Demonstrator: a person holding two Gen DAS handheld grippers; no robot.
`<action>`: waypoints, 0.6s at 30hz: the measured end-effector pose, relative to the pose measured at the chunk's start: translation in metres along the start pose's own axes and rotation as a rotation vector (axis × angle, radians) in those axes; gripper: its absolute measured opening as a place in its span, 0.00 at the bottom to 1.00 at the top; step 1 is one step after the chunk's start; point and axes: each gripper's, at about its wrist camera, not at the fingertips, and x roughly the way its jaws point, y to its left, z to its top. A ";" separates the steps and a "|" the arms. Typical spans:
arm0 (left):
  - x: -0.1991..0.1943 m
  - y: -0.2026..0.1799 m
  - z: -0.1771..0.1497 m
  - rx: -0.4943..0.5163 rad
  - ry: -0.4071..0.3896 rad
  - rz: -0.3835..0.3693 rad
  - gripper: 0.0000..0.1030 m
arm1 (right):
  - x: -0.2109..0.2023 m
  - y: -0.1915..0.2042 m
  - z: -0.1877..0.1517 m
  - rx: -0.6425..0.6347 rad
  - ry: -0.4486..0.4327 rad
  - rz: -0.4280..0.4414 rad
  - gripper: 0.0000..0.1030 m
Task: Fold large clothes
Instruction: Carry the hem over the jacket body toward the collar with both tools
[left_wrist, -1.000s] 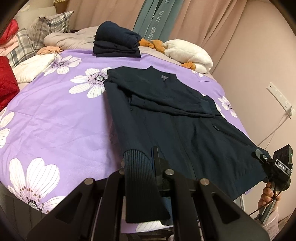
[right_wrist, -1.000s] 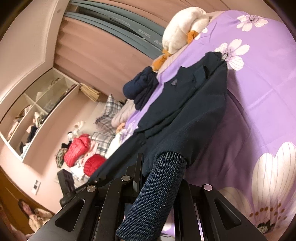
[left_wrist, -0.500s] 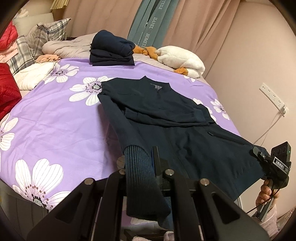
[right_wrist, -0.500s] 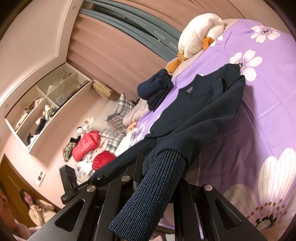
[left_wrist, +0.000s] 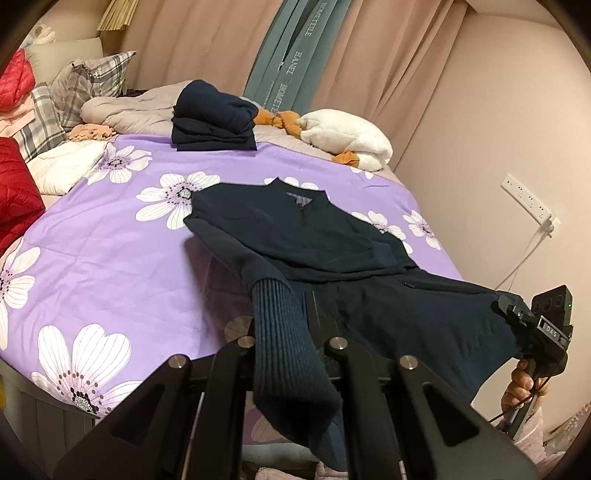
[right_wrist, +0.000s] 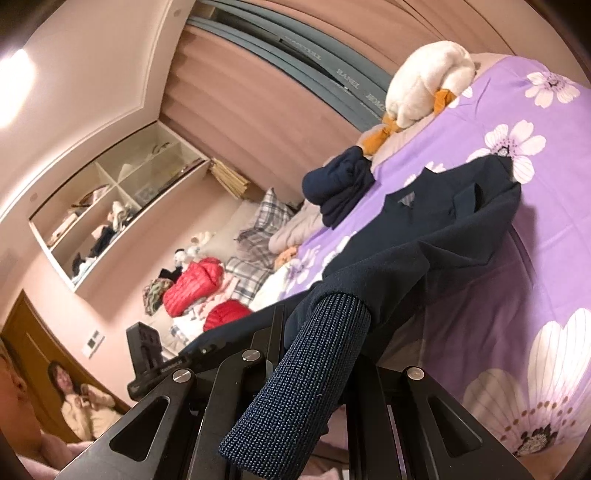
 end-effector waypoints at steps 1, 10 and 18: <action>-0.002 0.000 0.001 0.002 -0.005 -0.002 0.08 | 0.000 0.001 0.002 -0.004 -0.001 0.006 0.12; -0.024 -0.011 0.012 0.021 -0.057 -0.033 0.08 | -0.004 0.015 0.006 -0.055 -0.019 0.052 0.12; -0.017 -0.004 0.026 -0.001 -0.065 -0.024 0.08 | -0.002 0.008 0.018 -0.045 -0.045 0.063 0.12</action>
